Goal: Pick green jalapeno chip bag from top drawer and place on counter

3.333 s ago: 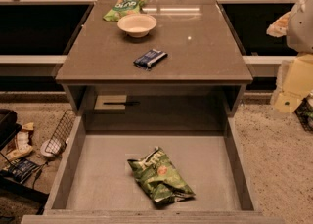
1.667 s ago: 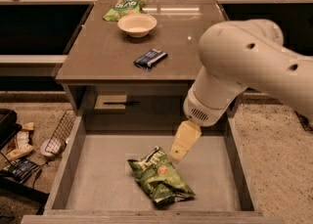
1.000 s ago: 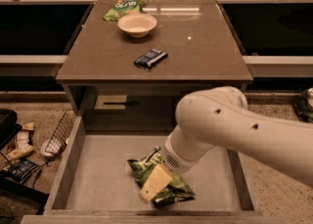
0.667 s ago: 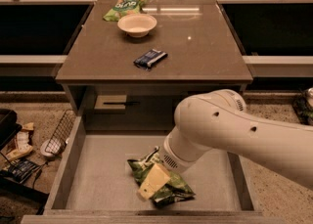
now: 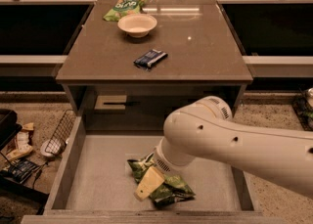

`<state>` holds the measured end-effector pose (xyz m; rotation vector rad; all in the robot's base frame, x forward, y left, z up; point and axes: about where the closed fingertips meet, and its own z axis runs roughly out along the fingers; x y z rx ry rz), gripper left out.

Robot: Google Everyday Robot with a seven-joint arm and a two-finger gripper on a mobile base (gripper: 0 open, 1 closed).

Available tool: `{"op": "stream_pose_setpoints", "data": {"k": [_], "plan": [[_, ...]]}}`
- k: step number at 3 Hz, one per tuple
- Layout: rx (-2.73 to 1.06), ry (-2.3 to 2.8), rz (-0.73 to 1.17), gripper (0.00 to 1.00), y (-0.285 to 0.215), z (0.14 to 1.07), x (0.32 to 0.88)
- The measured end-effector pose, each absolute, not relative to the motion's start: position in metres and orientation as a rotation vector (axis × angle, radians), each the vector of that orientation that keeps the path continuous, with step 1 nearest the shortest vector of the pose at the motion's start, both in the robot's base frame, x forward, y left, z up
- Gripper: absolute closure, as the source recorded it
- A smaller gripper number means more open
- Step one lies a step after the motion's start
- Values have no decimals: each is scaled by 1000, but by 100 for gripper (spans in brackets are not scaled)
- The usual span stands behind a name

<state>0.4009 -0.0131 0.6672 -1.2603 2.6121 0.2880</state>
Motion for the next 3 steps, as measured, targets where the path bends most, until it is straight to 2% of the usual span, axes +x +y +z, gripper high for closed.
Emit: {"op": "stream_pose_setpoints", "data": {"k": [1, 2, 3], "plan": [[-1248, 2585, 257, 0, -8, 645, 415], [-1221, 2614, 274, 18, -2, 617, 422], [-1178, 2652, 311, 41, -1, 596, 418]]}}
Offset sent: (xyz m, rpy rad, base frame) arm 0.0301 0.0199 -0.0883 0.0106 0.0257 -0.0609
